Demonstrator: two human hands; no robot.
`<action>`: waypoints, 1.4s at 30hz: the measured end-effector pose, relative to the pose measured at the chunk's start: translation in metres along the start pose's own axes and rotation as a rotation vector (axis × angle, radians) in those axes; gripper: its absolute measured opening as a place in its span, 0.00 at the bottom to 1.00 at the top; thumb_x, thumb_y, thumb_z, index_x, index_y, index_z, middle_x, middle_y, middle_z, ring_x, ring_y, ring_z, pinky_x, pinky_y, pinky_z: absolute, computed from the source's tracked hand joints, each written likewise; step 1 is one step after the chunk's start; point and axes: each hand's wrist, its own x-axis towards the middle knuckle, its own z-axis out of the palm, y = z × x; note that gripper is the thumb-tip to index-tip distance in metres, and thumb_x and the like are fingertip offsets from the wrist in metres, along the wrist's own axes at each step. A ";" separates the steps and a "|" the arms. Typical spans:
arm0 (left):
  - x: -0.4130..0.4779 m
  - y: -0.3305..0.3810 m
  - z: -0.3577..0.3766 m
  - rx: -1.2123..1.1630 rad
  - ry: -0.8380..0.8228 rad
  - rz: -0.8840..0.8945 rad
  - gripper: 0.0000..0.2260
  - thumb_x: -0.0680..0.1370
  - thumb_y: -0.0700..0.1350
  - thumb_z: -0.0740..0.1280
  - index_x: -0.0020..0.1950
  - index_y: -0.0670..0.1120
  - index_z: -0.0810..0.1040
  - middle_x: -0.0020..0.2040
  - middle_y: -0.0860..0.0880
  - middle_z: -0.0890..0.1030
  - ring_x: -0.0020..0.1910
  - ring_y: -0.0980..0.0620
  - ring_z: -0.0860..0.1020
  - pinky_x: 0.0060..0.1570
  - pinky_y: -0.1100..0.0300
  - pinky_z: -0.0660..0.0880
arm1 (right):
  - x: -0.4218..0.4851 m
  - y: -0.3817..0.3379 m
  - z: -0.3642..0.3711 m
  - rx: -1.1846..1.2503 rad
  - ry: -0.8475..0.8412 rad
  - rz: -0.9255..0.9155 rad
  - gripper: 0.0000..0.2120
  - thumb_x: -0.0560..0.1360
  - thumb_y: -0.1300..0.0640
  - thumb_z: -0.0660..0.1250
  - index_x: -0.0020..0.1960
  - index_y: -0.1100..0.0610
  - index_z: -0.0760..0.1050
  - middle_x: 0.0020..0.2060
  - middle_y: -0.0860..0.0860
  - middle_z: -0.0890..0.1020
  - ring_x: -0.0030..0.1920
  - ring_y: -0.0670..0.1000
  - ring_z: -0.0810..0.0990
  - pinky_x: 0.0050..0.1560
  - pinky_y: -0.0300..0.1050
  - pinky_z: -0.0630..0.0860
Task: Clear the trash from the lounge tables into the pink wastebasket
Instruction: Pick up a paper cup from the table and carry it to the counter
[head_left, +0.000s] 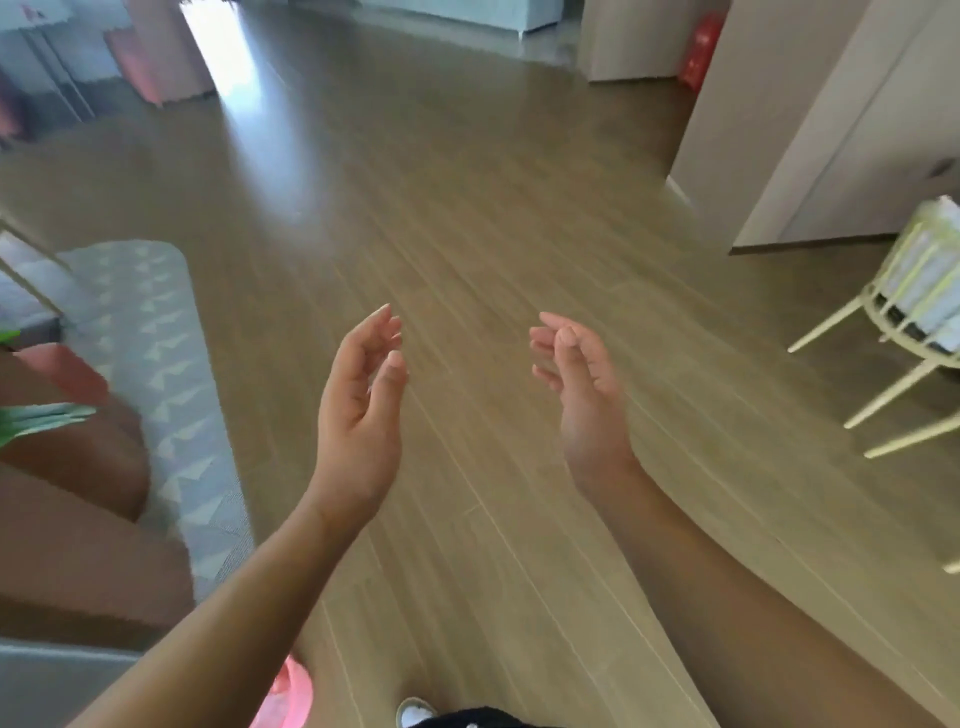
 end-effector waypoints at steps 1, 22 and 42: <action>-0.003 0.004 0.023 -0.020 -0.040 0.005 0.19 0.81 0.57 0.62 0.71 0.58 0.75 0.66 0.59 0.81 0.70 0.54 0.78 0.70 0.36 0.75 | -0.002 -0.006 -0.025 -0.011 0.027 -0.011 0.14 0.81 0.41 0.60 0.60 0.43 0.80 0.54 0.41 0.85 0.63 0.45 0.83 0.71 0.54 0.76; -0.176 0.106 0.474 -0.306 -0.802 0.063 0.26 0.80 0.59 0.60 0.77 0.51 0.71 0.75 0.54 0.76 0.75 0.58 0.74 0.75 0.45 0.72 | -0.120 -0.111 -0.492 -0.135 0.743 -0.166 0.22 0.77 0.35 0.64 0.63 0.47 0.81 0.60 0.46 0.86 0.66 0.47 0.81 0.74 0.58 0.74; -0.236 0.148 0.898 -0.544 -1.385 0.041 0.22 0.82 0.59 0.62 0.74 0.55 0.74 0.72 0.61 0.77 0.75 0.58 0.73 0.75 0.41 0.71 | -0.086 -0.176 -0.804 -0.285 1.313 -0.223 0.23 0.77 0.35 0.60 0.64 0.45 0.80 0.60 0.42 0.85 0.66 0.45 0.81 0.69 0.51 0.77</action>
